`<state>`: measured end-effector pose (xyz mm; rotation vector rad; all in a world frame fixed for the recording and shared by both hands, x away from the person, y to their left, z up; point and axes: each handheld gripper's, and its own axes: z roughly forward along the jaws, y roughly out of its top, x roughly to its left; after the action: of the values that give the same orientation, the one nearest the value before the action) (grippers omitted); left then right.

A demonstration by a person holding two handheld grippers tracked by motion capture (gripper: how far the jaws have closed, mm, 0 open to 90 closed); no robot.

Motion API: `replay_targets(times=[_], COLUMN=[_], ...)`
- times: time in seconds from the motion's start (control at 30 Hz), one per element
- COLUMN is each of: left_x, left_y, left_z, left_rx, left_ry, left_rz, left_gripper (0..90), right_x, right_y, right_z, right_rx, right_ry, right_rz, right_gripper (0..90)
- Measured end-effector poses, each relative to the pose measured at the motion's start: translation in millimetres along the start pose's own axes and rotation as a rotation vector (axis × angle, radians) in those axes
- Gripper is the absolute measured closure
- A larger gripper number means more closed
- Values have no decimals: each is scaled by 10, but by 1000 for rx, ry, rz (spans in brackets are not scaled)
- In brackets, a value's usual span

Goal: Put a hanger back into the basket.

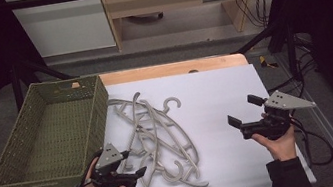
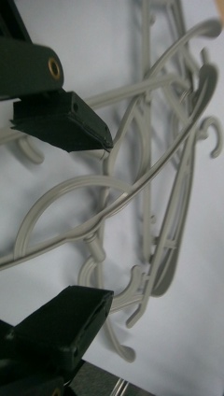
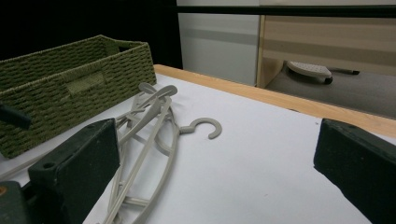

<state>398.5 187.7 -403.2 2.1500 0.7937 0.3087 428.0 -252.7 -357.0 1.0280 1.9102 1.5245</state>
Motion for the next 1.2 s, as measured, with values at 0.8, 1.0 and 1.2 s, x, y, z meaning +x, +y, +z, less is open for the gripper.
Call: replay_targets(times=[0.8, 1.0, 1.2], left_x=[-184, -194, -204], left_y=[-177, -194, -184], left_z=[574, 646, 671], left_rx=[246, 280, 301], left_ry=[-16, -31, -9], left_rz=[29, 4, -30], left_gripper=[572, 650, 727], right_x=[12, 13, 13], right_y=[-11, -12, -13], right_z=[36, 43, 46], right_rx=[9, 7, 10], right_ry=[5, 6, 7], right_rz=[3, 3, 0], right_gripper=[6, 6, 6])
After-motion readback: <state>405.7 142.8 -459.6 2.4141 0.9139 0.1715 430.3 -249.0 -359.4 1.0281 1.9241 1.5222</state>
